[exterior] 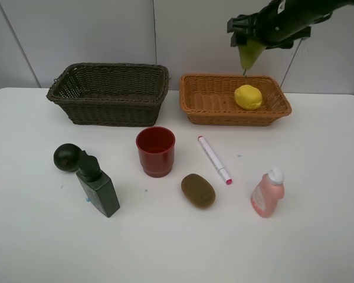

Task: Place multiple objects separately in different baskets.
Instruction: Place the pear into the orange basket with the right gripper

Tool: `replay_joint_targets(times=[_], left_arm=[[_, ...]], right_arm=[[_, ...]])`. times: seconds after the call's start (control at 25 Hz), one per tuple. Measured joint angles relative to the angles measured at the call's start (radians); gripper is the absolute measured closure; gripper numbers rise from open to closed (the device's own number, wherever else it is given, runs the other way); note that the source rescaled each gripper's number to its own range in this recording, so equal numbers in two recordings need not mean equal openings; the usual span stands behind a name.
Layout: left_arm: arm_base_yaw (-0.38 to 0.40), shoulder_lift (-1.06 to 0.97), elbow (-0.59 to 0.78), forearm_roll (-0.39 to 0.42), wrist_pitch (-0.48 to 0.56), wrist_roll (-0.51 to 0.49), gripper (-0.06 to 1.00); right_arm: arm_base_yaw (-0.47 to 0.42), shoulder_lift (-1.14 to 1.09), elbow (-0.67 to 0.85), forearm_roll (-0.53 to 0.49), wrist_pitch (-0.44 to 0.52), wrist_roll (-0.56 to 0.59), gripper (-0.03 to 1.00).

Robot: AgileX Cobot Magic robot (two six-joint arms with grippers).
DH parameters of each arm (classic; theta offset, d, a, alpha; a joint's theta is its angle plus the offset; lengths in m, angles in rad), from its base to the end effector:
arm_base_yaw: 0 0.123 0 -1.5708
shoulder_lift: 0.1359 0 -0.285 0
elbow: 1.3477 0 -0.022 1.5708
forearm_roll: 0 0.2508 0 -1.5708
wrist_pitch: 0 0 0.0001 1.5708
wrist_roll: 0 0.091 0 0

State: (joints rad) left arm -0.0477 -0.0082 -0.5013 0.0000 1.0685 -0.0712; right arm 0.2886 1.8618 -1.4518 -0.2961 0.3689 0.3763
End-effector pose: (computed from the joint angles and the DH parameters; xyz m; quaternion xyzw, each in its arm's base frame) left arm -0.0066 0.0003 0.2770 -0.0100 0.8527 -0.0310 0.5213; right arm 0.4181 0.1141 0.2670 -0.0625 0.8987 0.0365 0.4326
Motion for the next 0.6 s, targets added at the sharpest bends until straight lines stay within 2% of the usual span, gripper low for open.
replay_joint_targets(times=[0.32, 0.6], left_arm=[[0.0, 0.0, 0.0, 0.0, 0.0, 0.0, -0.06], [0.0, 0.0, 0.0, 0.0, 0.0, 0.0, -0.06]], right_arm=[[0.025, 0.202, -0.147, 0.001, 0.107, -0.032, 0.22], [0.026, 0.29, -0.158, 0.048, 0.102, -0.032, 0.22]])
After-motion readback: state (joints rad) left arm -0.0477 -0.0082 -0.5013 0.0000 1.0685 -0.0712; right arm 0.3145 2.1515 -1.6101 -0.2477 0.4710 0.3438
